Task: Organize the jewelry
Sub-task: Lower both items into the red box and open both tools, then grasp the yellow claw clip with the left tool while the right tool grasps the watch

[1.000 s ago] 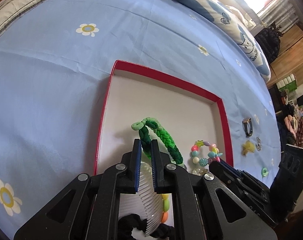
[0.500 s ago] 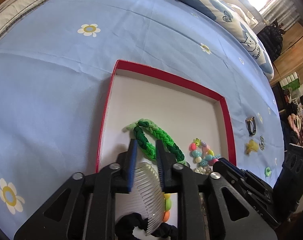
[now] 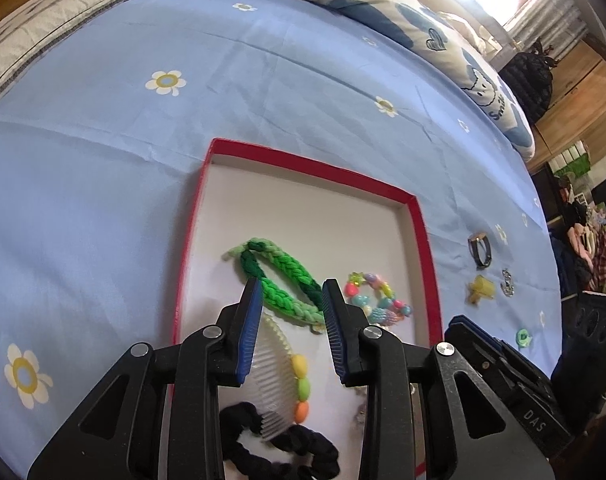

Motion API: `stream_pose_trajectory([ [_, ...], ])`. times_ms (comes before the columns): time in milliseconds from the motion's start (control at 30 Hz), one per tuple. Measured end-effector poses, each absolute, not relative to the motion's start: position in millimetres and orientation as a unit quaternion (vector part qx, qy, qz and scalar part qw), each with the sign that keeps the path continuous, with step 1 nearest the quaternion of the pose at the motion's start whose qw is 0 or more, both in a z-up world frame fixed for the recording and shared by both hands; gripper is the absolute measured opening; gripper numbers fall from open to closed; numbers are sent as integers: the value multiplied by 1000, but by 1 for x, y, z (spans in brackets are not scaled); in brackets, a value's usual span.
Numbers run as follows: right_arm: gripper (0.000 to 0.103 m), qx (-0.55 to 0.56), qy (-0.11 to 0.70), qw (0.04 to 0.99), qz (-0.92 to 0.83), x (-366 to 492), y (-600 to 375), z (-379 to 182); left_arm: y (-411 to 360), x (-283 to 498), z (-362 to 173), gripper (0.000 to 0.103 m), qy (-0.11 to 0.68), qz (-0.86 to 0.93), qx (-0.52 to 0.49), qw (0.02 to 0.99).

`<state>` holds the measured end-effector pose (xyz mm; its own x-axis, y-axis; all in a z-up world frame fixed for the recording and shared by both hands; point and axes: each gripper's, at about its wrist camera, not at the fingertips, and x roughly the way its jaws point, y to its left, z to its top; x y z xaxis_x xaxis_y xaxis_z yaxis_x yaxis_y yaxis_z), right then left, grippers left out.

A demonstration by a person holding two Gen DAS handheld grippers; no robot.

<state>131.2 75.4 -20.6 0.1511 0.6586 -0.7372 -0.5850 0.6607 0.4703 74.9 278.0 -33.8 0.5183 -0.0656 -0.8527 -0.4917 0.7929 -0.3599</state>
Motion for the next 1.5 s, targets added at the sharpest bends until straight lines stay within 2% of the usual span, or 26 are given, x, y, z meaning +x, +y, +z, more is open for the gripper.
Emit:
stream_pose_trajectory([
  [200,31,51,500,769,396,134,46,-13,260,80,-24,29,472,112,-286,826],
  [300,32,59,496,776,384,137,28,-10,245,85,-19,37,473,100,-276,831],
  [733,39,92,492,810,307,162,-60,-14,180,112,-6,38,483,40,-244,840],
  [967,39,104,490,820,277,174,-95,-16,145,130,-6,38,492,14,-233,839],
  [1067,39,104,486,824,272,183,-102,-15,131,139,-6,44,495,7,-225,839],
  [1200,39,104,482,827,270,203,-107,-15,115,153,-8,46,501,-6,-217,838],
  [1300,39,98,480,828,272,220,-106,-17,100,165,-12,52,507,-14,-206,837],
  [1500,39,74,488,822,284,261,-94,-33,73,194,-31,54,526,-28,-186,830],
])
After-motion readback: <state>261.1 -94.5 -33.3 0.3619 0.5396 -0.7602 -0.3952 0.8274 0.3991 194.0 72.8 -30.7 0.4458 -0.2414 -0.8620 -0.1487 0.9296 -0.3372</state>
